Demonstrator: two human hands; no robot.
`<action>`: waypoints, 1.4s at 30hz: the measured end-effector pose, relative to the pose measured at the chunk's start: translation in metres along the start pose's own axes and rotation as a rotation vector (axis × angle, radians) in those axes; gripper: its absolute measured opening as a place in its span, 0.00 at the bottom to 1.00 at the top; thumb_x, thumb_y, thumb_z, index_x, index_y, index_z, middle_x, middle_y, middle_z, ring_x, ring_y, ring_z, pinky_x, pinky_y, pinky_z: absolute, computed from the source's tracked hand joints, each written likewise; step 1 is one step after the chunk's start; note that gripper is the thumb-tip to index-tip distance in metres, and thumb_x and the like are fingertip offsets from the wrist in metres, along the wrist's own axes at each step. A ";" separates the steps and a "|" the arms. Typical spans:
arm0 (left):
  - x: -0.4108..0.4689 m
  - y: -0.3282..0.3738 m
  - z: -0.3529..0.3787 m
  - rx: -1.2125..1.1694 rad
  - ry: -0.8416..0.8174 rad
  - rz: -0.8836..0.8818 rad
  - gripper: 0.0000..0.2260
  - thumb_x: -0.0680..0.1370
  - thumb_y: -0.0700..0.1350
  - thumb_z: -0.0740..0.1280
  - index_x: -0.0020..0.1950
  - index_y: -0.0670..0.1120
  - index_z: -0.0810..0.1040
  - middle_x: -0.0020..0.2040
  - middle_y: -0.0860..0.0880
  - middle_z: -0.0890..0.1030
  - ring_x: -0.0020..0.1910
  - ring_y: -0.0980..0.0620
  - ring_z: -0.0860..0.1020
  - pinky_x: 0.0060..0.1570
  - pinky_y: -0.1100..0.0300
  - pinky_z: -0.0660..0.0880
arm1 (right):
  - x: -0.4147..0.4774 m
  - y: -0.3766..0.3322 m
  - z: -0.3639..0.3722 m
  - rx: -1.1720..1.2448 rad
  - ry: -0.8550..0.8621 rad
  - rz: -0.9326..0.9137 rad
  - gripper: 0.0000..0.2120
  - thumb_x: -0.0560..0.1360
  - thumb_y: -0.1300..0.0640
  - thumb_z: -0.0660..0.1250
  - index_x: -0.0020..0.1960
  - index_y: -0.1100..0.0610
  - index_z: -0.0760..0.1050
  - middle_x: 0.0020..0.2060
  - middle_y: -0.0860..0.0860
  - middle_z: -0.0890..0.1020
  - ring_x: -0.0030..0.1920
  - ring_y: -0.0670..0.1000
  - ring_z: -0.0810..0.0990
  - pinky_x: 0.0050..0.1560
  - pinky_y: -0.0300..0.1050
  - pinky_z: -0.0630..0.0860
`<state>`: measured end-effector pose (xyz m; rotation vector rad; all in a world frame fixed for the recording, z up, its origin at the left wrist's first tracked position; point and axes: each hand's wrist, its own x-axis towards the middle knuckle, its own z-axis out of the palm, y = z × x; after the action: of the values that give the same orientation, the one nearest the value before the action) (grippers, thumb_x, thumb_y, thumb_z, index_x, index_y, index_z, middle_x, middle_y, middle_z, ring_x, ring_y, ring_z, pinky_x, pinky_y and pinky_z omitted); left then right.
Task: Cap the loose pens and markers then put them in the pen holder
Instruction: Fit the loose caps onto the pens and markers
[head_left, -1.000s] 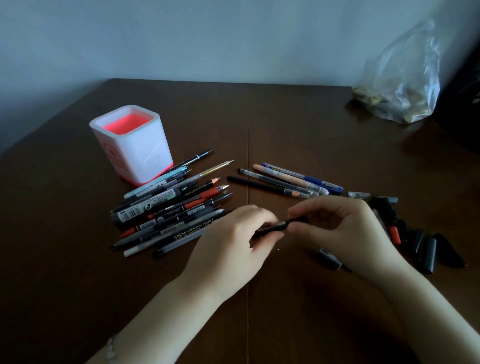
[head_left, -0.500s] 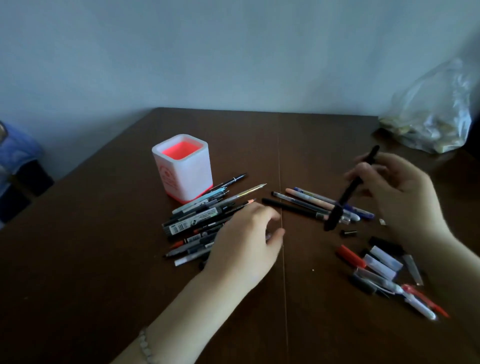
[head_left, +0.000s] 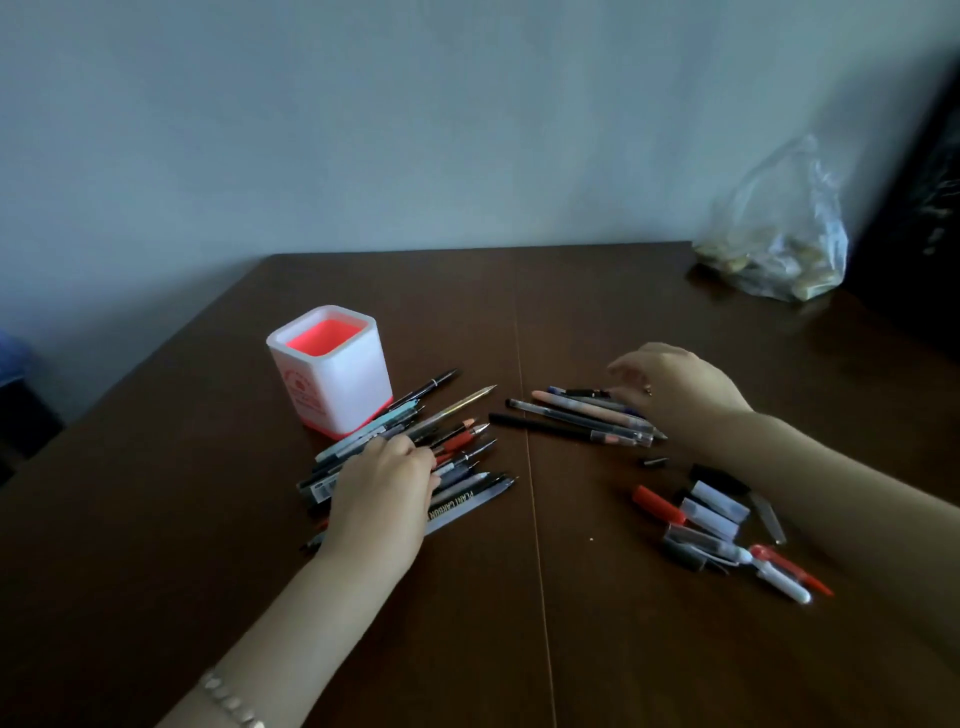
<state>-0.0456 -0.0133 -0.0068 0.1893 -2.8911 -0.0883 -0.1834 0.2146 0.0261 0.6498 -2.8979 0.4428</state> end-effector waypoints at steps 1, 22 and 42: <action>0.000 0.000 0.001 0.035 -0.002 -0.003 0.12 0.80 0.48 0.55 0.61 0.49 0.72 0.57 0.50 0.75 0.55 0.53 0.71 0.52 0.61 0.71 | -0.009 0.004 -0.005 0.010 0.003 -0.006 0.14 0.75 0.53 0.63 0.60 0.51 0.74 0.54 0.48 0.77 0.55 0.49 0.75 0.52 0.46 0.73; 0.009 0.065 -0.010 -1.836 -0.453 -0.489 0.07 0.77 0.37 0.61 0.53 0.42 0.76 0.39 0.43 0.84 0.41 0.44 0.84 0.32 0.58 0.80 | -0.043 0.019 0.017 -0.064 -0.195 0.011 0.12 0.77 0.52 0.60 0.58 0.49 0.75 0.55 0.47 0.74 0.54 0.47 0.73 0.51 0.41 0.73; 0.000 0.064 0.004 -1.327 -0.357 -0.215 0.06 0.75 0.45 0.64 0.49 0.48 0.79 0.32 0.50 0.81 0.23 0.59 0.69 0.22 0.69 0.64 | -0.080 0.031 -0.034 0.623 0.129 0.427 0.04 0.71 0.55 0.67 0.45 0.48 0.78 0.36 0.45 0.81 0.36 0.46 0.79 0.31 0.37 0.73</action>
<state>-0.0540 0.0498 -0.0055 0.2211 -2.4239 -2.0895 -0.1232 0.2836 0.0350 0.0352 -2.7427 1.4097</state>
